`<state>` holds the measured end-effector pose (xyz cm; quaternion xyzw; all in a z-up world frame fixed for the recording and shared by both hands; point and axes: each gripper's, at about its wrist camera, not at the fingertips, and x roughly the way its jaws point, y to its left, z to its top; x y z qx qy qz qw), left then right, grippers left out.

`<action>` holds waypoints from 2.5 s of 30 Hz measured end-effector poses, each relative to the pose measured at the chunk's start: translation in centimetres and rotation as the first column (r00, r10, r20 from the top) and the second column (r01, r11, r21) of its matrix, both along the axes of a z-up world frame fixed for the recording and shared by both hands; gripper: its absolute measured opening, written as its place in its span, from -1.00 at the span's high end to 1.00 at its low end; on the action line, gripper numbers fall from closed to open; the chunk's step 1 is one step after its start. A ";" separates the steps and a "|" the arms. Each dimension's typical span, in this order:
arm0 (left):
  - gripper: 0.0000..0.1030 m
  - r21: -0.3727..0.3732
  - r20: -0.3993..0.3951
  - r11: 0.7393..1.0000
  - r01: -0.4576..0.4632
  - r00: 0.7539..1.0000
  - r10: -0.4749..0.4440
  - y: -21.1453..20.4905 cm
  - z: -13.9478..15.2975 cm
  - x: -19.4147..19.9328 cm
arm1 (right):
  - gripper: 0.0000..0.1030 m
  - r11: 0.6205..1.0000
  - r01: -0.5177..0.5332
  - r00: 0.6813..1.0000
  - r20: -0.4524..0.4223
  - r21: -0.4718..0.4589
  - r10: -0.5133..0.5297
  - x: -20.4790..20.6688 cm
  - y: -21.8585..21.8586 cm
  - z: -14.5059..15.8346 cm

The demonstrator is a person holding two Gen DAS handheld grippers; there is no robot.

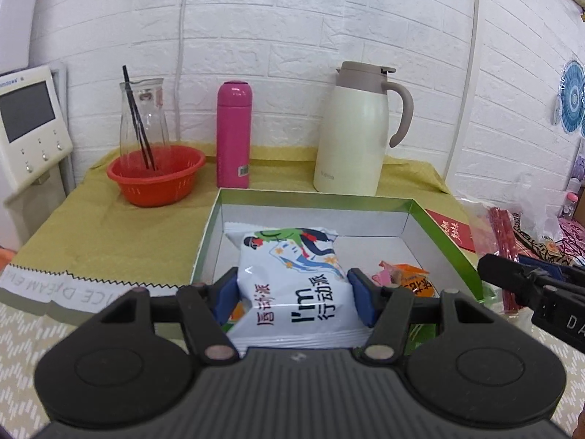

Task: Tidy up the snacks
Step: 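Carry the chip bag and sausage pack over the green box and lower them, then grasp the brown cake packet with the left gripper while the right gripper grasps the orange jelly cup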

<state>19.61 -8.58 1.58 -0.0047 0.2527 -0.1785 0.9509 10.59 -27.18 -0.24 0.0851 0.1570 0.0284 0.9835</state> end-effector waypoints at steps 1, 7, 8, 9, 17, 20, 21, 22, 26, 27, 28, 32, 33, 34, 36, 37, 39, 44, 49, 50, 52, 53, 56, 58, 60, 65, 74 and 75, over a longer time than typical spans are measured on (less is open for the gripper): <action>-0.20 0.009 -0.004 1.000 0.002 1.000 -0.002 -0.2 -0.2 0.7 | 0.05 1.000 -0.028 1.000 -0.003 0.001 0.028 0.9 -0.1 0.0; -0.20 0.043 -0.029 0.999 0.004 1.000 -0.003 -0.2 -1.6 3.8 | 0.04 0.997 -0.067 0.998 -0.020 0.024 0.067 5.3 -0.1 -1.2; -0.20 0.044 -0.032 0.999 0.001 0.999 0.001 -0.2 -1.9 4.1 | 0.04 0.997 -0.064 0.997 -0.037 0.037 0.065 6.0 -0.2 -1.5; -0.20 0.046 -0.033 0.999 -0.002 0.999 0.003 -0.1 -2.2 4.3 | 0.04 0.997 -0.062 0.997 -0.052 0.047 0.064 6.5 -0.3 -1.9; -0.32 0.057 -0.022 0.998 -0.013 1.000 0.015 0.1 -3.0 4.8 | -0.02 0.998 -0.065 0.992 -0.105 0.027 0.068 7.9 0.1 -3.6; -0.36 0.068 -0.018 0.998 -0.018 1.000 0.020 0.2 -3.2 4.8 | -0.72 0.997 -0.059 0.989 -0.130 0.049 0.065 8.4 -0.1 -4.1; -0.36 0.068 -0.019 0.997 -0.020 1.000 0.021 0.2 -3.2 4.8 | -0.85 0.996 -0.069 0.990 -0.122 0.064 0.076 8.4 -0.2 -4.1; -0.38 0.068 -0.021 0.997 -0.021 1.000 0.022 0.4 -3.2 4.8 | -0.97 0.994 -0.075 0.990 -0.115 0.075 0.084 8.3 -0.2 -4.1; -0.44 0.062 -0.014 0.997 -0.041 0.999 0.042 1.4 -2.6 4.3 | -1.00 0.999 -0.035 0.997 -0.065 0.038 0.038 7.0 0.0 -3.1; -0.45 0.046 -0.018 0.998 -0.032 0.999 0.033 1.8 -2.4 4.1 | -1.00 0.999 -0.033 0.999 -0.043 0.029 0.034 6.4 -0.2 -2.8; -0.47 0.028 -0.019 0.999 -0.023 1.000 0.023 2.2 -2.1 3.7 | -1.00 0.999 -0.034 0.999 -0.025 0.030 0.034 5.7 -0.5 -2.5; -0.65 0.032 0.023 0.998 -0.057 0.998 0.057 4.0 -0.6 1.5 | -1.00 0.995 -0.063 0.998 0.035 0.076 0.060 2.3 -1.9 -1.8; -0.74 0.025 0.030 0.998 -0.055 0.998 0.054 4.5 -0.3 0.9 | -1.00 0.994 -0.068 0.997 0.050 0.084 0.064 1.4 -2.2 -1.8; -0.90 0.020 0.035 0.998 -0.054 0.998 0.053 5.0 -0.1 0.2 | -1.00 0.993 -0.073 0.996 0.064 0.092 0.067 0.5 -2.5 -1.8; -0.90 0.024 0.050 0.998 -0.050 0.998 0.049 5.8 0.3 -1.1 | -1.00 0.991 -0.077 0.995 0.076 0.108 0.069 -0.9 -2.9 -1.9; -0.90 0.033 0.050 0.998 -0.052 0.997 0.050 6.1 0.3 -1.7 | -1.00 0.990 -0.079 0.994 0.080 0.115 0.070 -1.6 -3.1 -2.0; -0.90 0.047 0.050 0.997 -0.054 0.997 0.051 6.7 0.1 -3.0 | -1.00 0.989 -0.080 0.994 0.081 0.128 0.069 -2.7 -3.5 -2.2; -0.90 0.073 0.015 0.997 -0.034 0.999 0.033 7.6 -1.5 -5.3 | -1.00 0.985 -0.095 0.995 0.047 0.146 0.089 -4.7 -4.5 -2.9; -0.90 0.108 -0.054 0.994 0.010 0.999 -0.004 6.2 -3.4 -4.0 | -1.00 0.985 -0.139 0.989 -0.026 0.102 0.143 -5.1 -4.0 -4.3; -0.90 0.107 -0.071 0.994 0.022 0.997 -0.015 5.7 -3.8 -3.6 | -1.00 0.985 -0.155 0.987 -0.038 0.075 0.159 -5.1 -3.5 -4.5; -0.90 0.104 -0.100 0.994 0.042 0.994 -0.031 4.9 -4.4 -2.9 | -1.00 0.980 -0.199 0.978 -0.056 0.010 0.200 -5.1 -2.2 -4.8; -0.90 0.100 -0.109 0.993 0.054 0.993 -0.043 4.6 -4.6 -2.7 | -1.00 0.975 -0.222 0.974 -0.062 -0.029 0.219 -5.1 -1.6 -4.9; -0.90 0.093 -0.120 0.993 0.075 0.991 -0.064 4.0 -4.9 -2.6 | -1.00 0.958 -0.259 0.965 -0.082 -0.126 0.251 -5.2 -0.3 -5.2; -0.90 0.094 -0.123 0.992 0.085 0.990 -0.074 3.8 -5.0 -2.5 | -1.00 0.952 -0.273 0.960 -0.095 -0.135 0.262 -5.1 -0.2 -5.5; -0.90 0.084 -0.138 0.992 0.090 0.987 -0.078 3.8 -5.2 -2.2 | -1.00 0.957 -0.274 0.958 -0.117 -0.096 0.262 -4.8 -0.8 -5.9; -0.90 -0.016 -0.228 0.994 0.112 0.967 -0.113 4.3 -5.5 -0.6 | -1.00 0.973 -0.225 0.965 -0.151 -0.059 0.214 -4.3 -2.5 -6.6; -0.90 0.018 -0.316 0.988 0.154 0.938 -0.140 1.7 -6.9 1.0 | -1.00 0.972 -0.202 0.961 -0.214 -0.123 0.173 -3.2 -3.8 -7.9; -0.90 0.033 -0.311 0.987 0.158 0.940 -0.140 1.4 -7.0 0.9 | -1.00 0.969 -0.214 0.956 -0.230 -0.121 0.183 -2.9 -3.7 -8.0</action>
